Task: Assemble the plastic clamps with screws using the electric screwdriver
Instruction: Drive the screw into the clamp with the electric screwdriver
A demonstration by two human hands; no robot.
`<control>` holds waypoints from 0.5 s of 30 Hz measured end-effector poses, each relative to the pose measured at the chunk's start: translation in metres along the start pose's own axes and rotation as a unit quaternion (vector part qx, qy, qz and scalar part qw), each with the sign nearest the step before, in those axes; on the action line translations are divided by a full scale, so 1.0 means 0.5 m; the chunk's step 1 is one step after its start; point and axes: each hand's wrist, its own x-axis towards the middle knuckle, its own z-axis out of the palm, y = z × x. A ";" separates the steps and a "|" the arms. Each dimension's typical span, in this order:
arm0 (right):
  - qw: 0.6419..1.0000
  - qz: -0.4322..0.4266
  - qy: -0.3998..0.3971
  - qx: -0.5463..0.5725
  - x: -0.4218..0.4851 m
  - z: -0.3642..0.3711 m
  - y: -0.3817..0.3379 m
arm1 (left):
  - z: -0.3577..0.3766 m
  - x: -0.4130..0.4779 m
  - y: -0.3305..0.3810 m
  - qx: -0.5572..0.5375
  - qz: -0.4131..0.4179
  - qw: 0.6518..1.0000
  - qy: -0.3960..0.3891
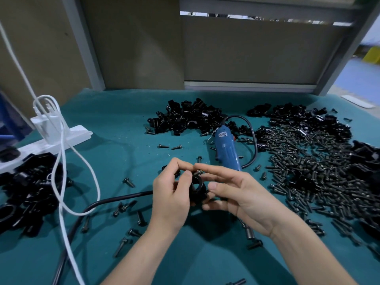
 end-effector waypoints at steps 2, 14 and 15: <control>1.000 -0.002 0.005 -0.010 0.000 0.004 0.001 | -0.002 -0.001 0.004 0.047 0.053 0.997 0.015; 0.994 -0.092 0.007 -0.051 0.003 -0.004 -0.001 | -0.002 -0.004 0.013 0.093 0.118 0.989 0.004; 0.994 -0.096 0.011 -0.045 0.003 -0.008 -0.001 | -0.001 -0.004 0.013 0.075 0.100 0.992 -0.003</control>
